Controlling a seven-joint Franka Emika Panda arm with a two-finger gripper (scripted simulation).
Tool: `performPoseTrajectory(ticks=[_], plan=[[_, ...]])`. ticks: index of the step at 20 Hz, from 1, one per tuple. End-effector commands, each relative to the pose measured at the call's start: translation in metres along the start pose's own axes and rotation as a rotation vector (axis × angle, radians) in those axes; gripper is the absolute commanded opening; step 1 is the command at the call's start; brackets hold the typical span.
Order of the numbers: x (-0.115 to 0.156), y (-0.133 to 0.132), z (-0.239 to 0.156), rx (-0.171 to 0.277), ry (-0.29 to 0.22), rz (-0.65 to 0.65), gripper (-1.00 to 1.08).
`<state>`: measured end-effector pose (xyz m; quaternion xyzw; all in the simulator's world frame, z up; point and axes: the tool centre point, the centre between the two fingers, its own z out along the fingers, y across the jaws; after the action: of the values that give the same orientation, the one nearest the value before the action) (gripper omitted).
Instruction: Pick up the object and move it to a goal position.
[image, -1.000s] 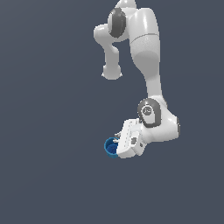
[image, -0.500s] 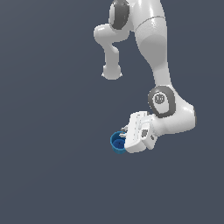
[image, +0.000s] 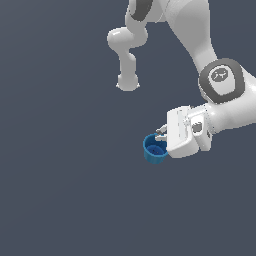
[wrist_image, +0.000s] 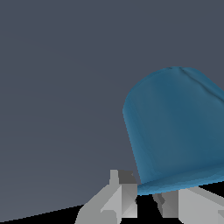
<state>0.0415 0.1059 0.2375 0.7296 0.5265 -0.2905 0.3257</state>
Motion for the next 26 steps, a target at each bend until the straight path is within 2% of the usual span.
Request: performPoseTrajectory(ticks=[1,14,26], plan=[[-0.014,0.0,-0.028,-0.008,0.004,0.002,-1.0],[-0.07,-0.003,-0.147,-0.043,0.014,0.002,-1.0],[-0.087,-0.003,-0.187,-0.057,0.015,0.002,-1.0]])
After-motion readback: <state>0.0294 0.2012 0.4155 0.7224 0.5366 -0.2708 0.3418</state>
